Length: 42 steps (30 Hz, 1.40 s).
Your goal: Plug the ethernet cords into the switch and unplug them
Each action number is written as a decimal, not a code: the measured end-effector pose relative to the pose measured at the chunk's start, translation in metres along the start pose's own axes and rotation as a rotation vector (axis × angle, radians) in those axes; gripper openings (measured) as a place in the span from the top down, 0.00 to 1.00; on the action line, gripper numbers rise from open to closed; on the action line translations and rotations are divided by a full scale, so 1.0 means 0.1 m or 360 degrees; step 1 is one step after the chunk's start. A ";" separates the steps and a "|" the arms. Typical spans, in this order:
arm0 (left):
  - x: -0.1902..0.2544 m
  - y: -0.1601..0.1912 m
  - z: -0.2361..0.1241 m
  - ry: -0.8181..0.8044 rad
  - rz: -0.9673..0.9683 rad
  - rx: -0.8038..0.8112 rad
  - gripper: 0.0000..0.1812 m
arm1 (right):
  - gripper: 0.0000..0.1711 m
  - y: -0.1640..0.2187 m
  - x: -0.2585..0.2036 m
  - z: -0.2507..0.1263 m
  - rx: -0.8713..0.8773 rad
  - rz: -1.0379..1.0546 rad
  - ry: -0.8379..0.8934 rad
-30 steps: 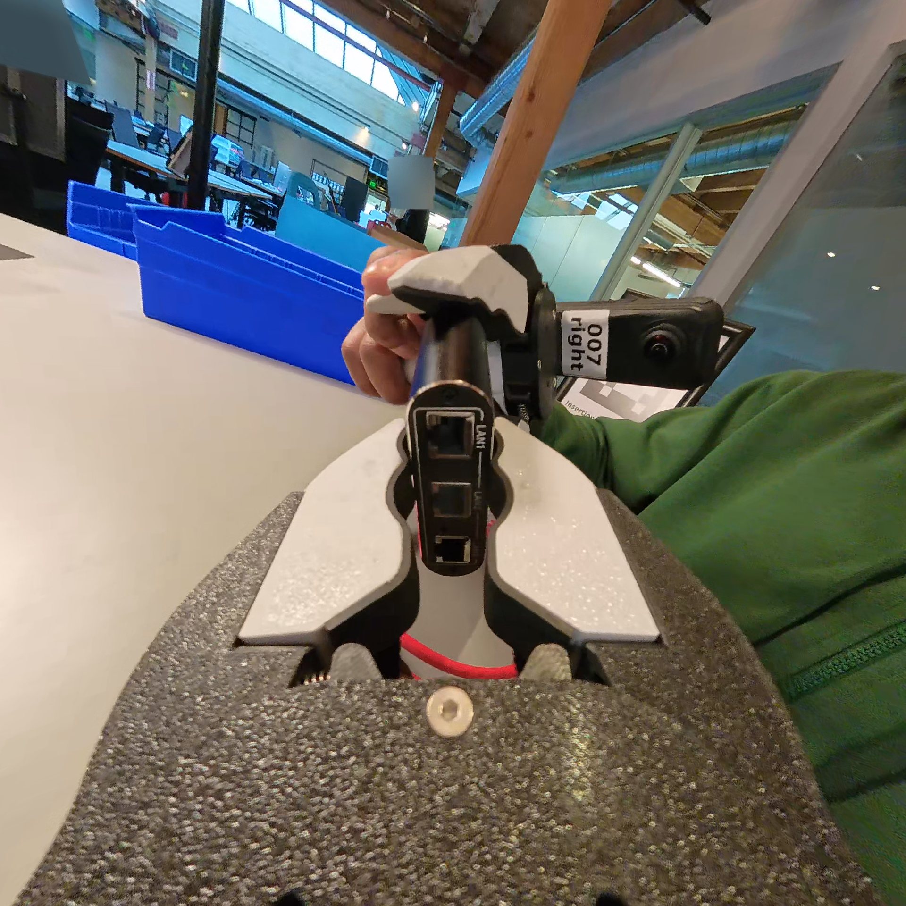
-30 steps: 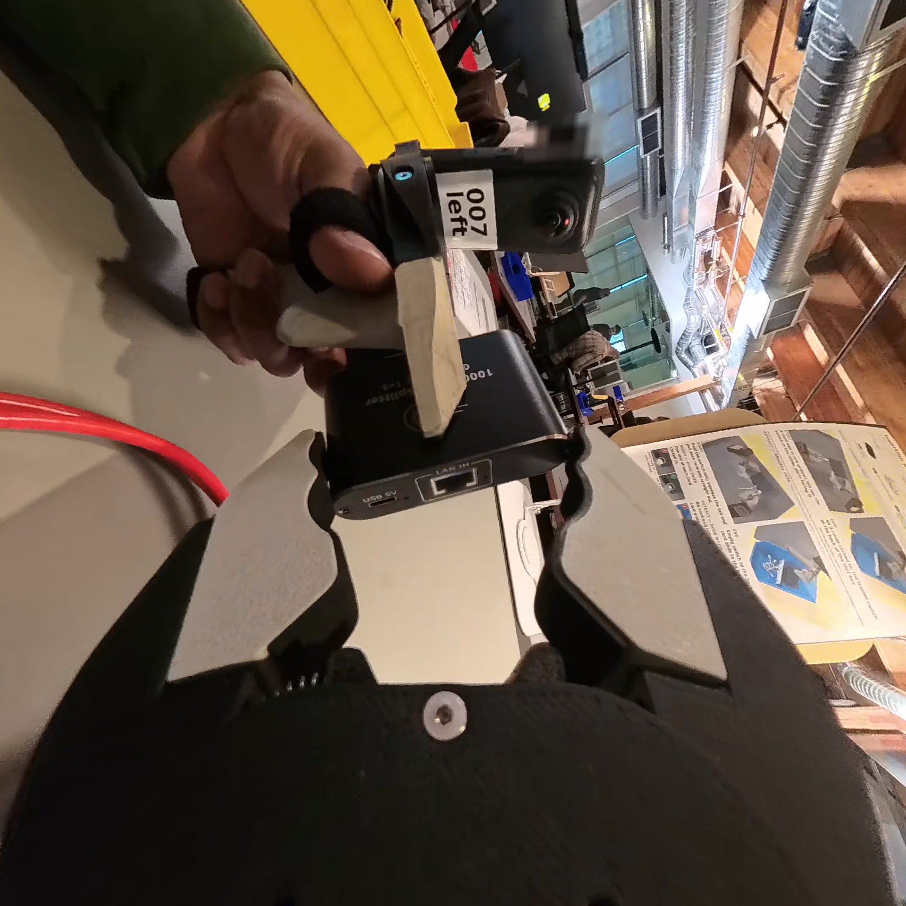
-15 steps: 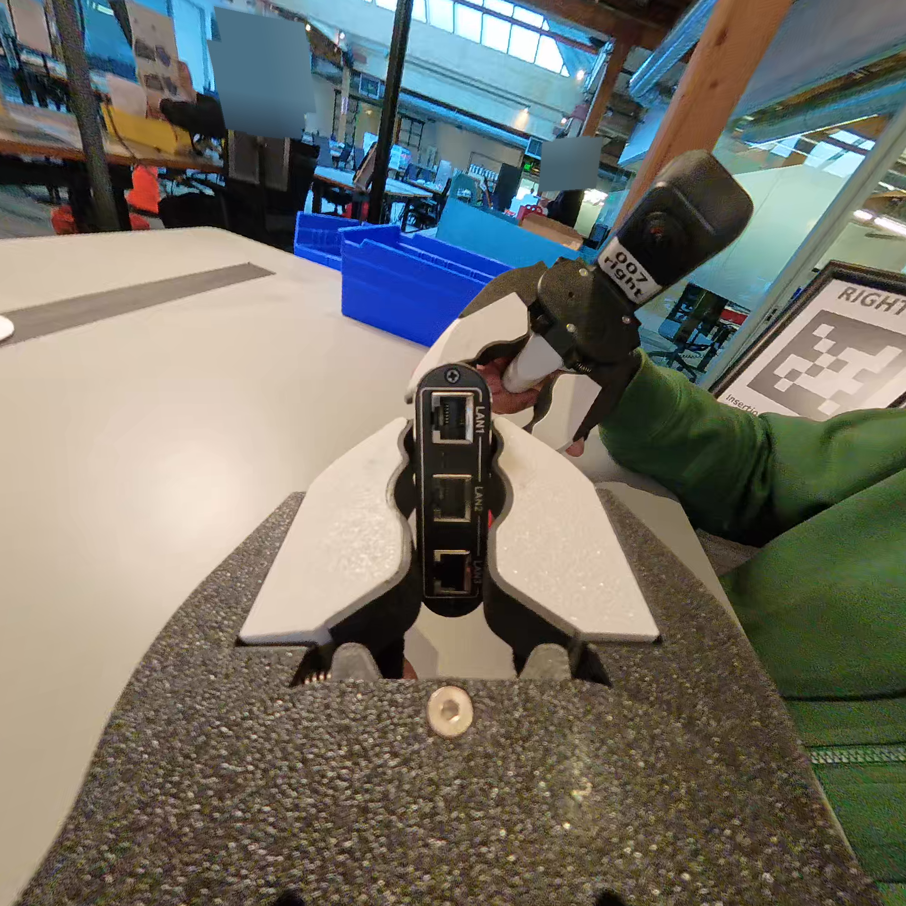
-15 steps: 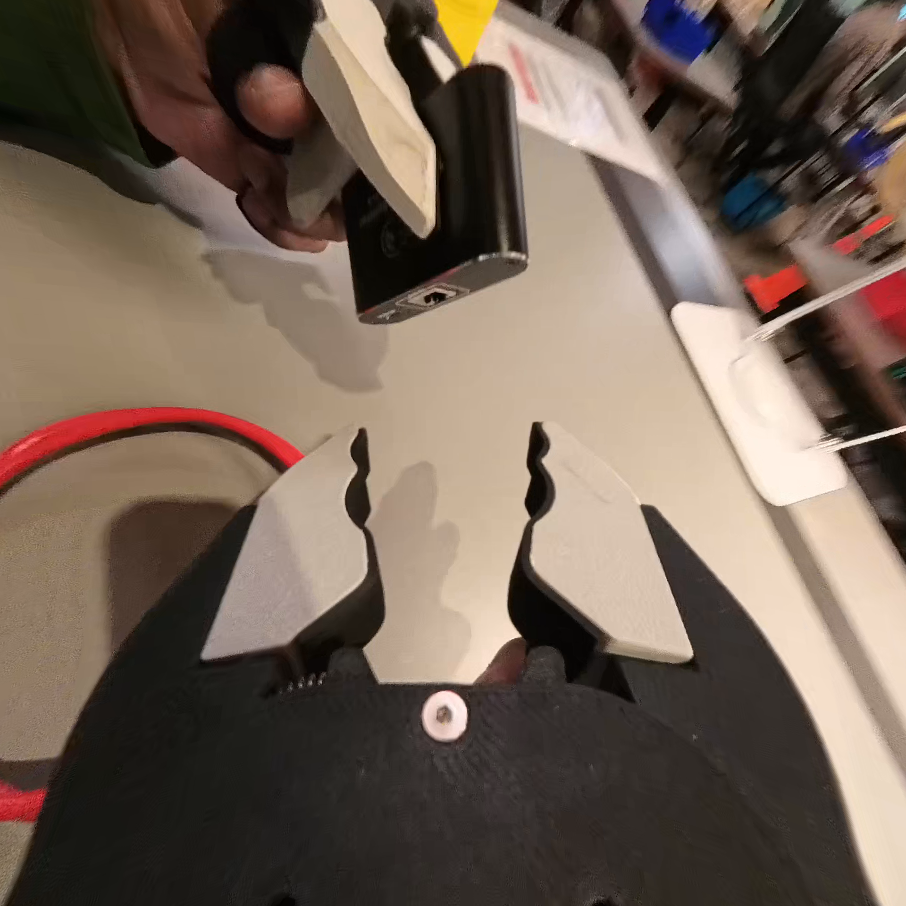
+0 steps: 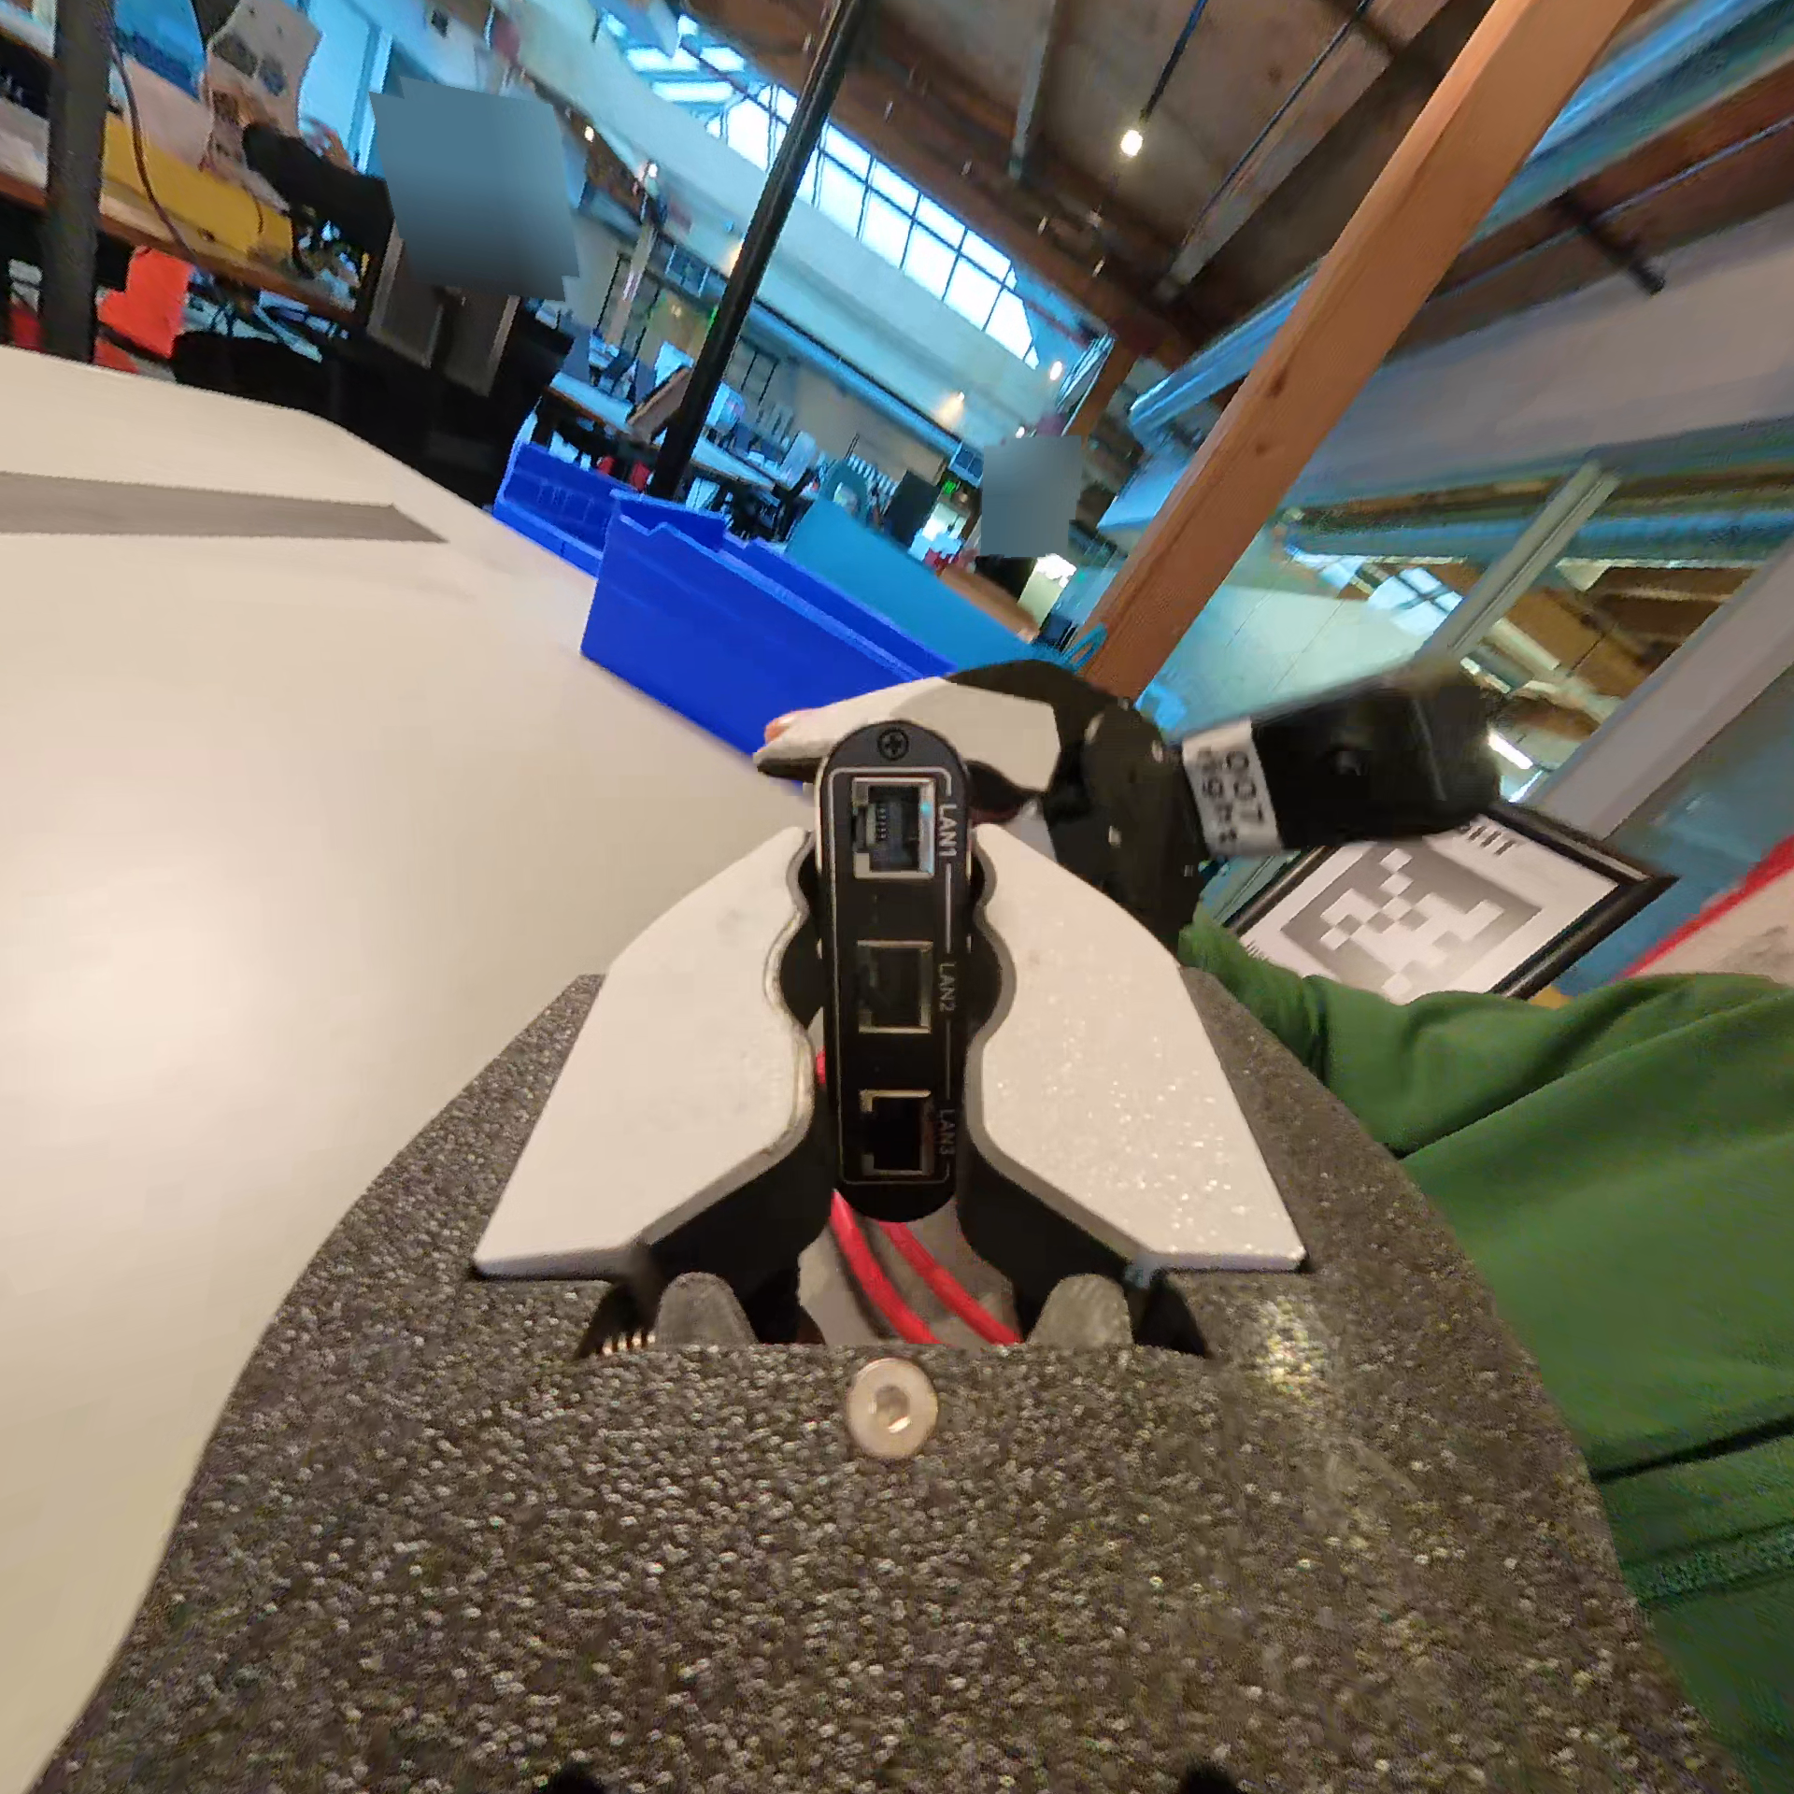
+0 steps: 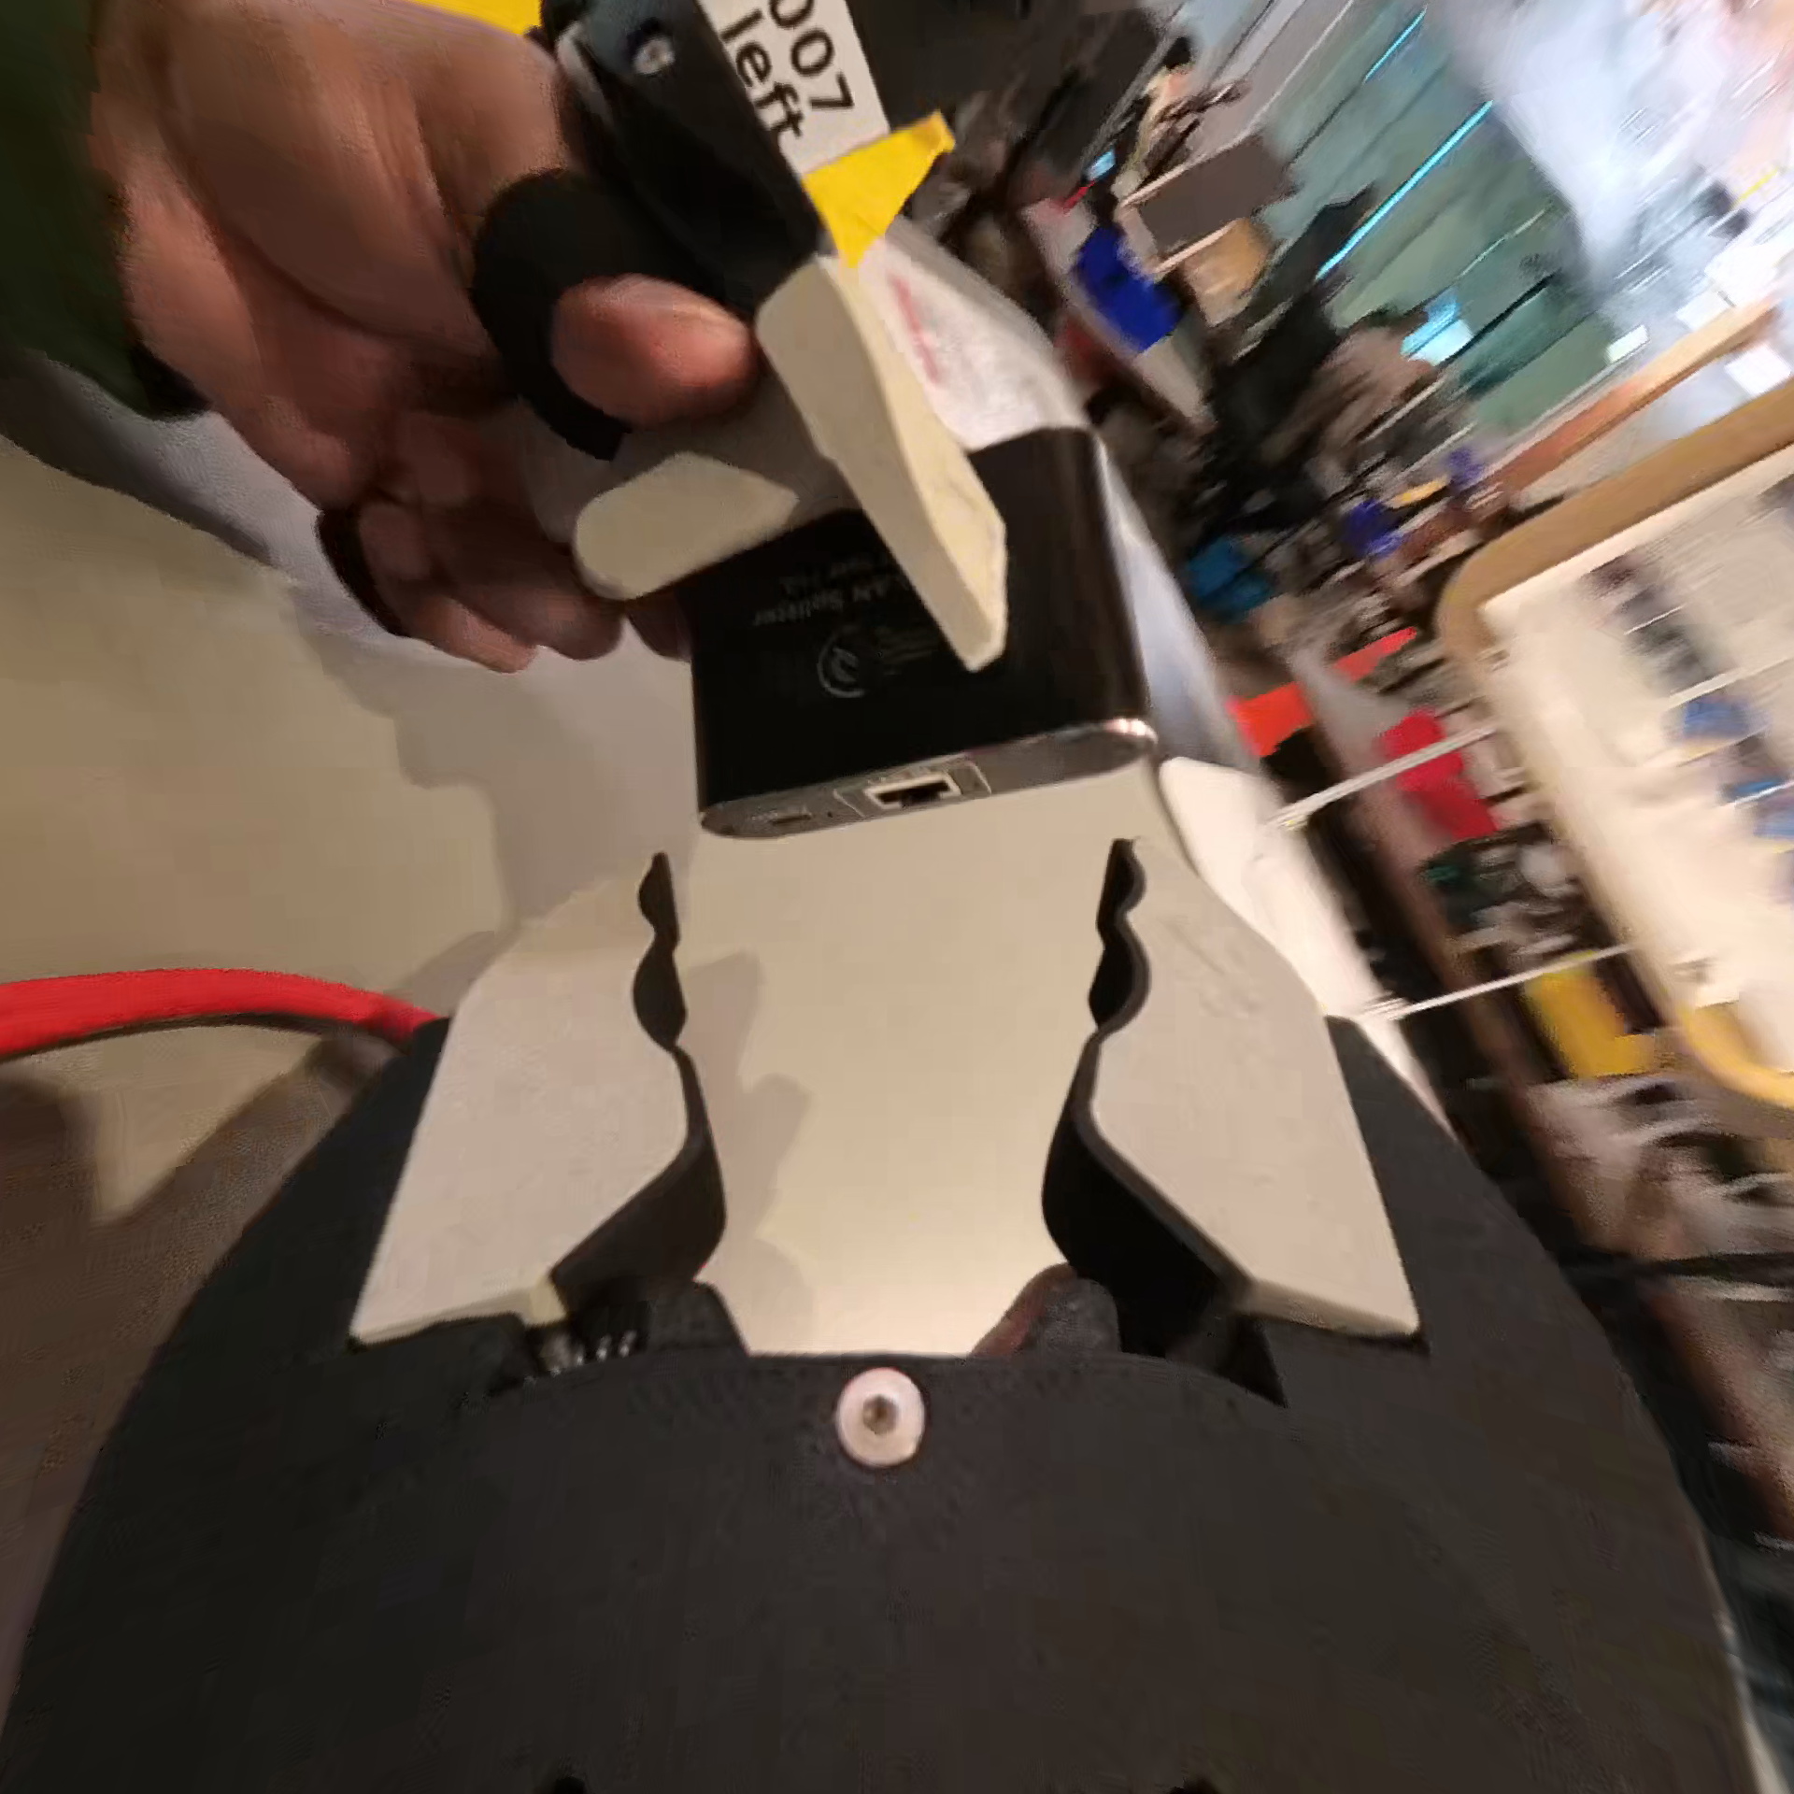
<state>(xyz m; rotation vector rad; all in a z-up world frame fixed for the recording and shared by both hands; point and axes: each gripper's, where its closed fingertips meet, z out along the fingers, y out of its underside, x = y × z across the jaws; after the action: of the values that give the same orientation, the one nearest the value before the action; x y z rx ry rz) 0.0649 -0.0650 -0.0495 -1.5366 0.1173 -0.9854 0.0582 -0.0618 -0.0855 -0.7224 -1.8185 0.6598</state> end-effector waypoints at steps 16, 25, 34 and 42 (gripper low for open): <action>0.26 0.05 0.07 0.0230 -0.0040 -0.0050 0.86 | 0.66 -0.31 0.04 -0.22 0.0331 -0.0335 0.0177; 0.27 0.05 0.08 0.0212 0.0057 -0.0022 0.86 | 0.65 -0.31 0.06 -0.23 0.0296 -0.0436 0.0253; 0.25 0.03 0.08 0.0160 0.0129 0.0004 0.86 | 0.64 -0.34 0.07 -0.21 0.0275 -0.0426 0.0317; 0.27 0.02 0.07 0.0120 0.0246 -0.0018 0.86 | 0.63 -0.39 0.07 -0.20 0.0270 -0.0417 0.0331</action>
<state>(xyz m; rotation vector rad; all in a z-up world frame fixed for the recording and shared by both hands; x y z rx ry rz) 0.0867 -0.0760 -0.0368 -1.4774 0.2913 -0.9208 0.0688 -0.0805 -0.0470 -0.4140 -1.6082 0.5367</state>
